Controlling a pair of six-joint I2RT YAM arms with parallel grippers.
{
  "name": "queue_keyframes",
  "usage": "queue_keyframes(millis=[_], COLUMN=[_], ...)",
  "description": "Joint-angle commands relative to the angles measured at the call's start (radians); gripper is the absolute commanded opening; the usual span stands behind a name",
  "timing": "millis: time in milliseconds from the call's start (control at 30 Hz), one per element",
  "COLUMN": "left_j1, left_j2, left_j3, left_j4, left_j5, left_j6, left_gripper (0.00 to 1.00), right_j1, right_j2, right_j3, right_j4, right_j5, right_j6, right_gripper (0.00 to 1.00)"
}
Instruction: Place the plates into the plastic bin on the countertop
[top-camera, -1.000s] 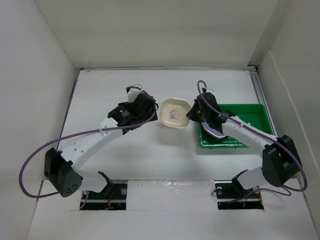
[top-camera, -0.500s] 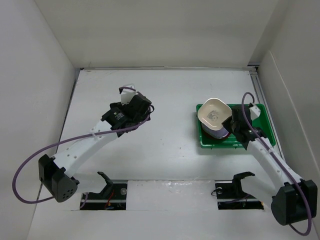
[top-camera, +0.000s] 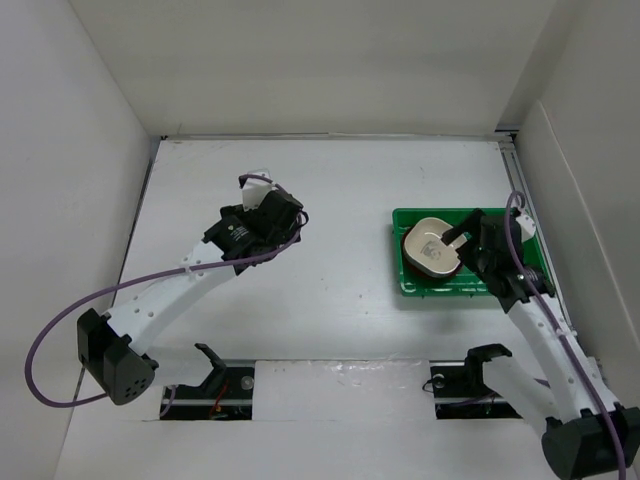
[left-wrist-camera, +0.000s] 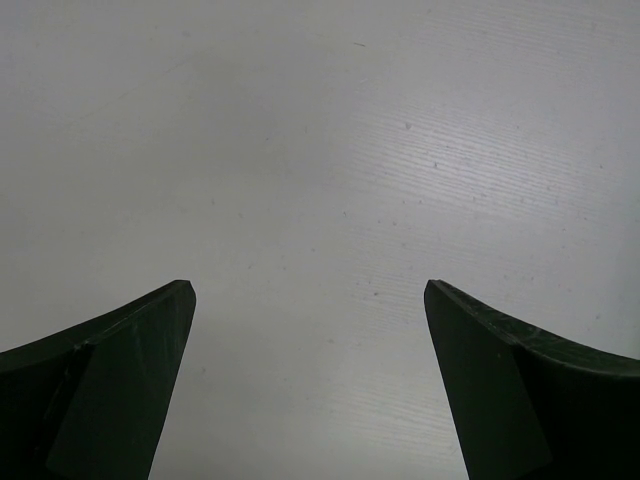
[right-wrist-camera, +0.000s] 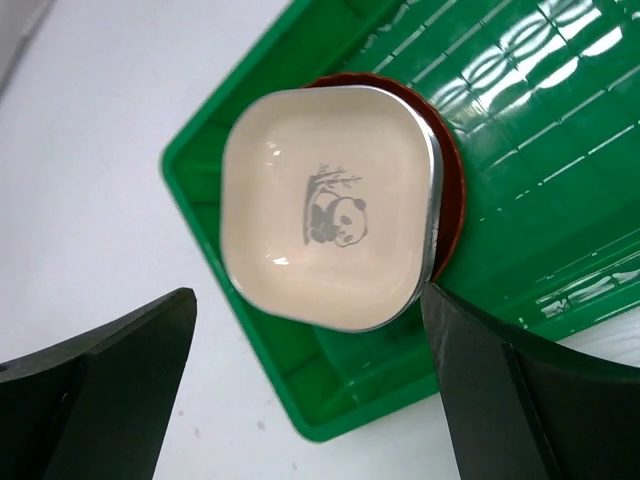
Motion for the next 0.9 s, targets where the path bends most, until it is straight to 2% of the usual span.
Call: queue_keyframes(millis=[0,200,433,500,667,867], left_j1=[-0.002,-0.002,-0.002,-0.002,-0.002,-0.002], left_j2=[-0.031,-0.124,-0.323,-0.391,-0.639,-0.796], left_j3=[0.016,0.085,0.191,0.191,0.104,0.041], left_j4=[-0.015,-0.058,-0.196,-0.206,-0.196,-0.217], left_j5=[-0.039,-0.092,-0.12,-0.103,-0.033,0.015], left_j6=[-0.007,-0.054,-0.114,-0.114,-0.105,-0.136], left_gripper=[1.0,1.0,1.0,1.0,1.0,1.0], right_j1=[0.005,0.038,0.038,0.038,0.1,0.13], right_j2=[-0.085,-0.22,-0.248,-0.26,-0.333,-0.357], right_j3=[0.12,0.334,0.631,0.705,0.768,0.838], right_j4=[-0.069,-0.235,-0.508,-0.578,-0.658,-0.721], right_j5=[-0.02,-0.054,-0.054,-0.054,-0.054,-0.041], right_j6=[-0.048,-0.137,-0.278,-0.307,-0.317,-0.317], right_gripper=[0.99,0.99,0.99,0.99,0.99,0.99])
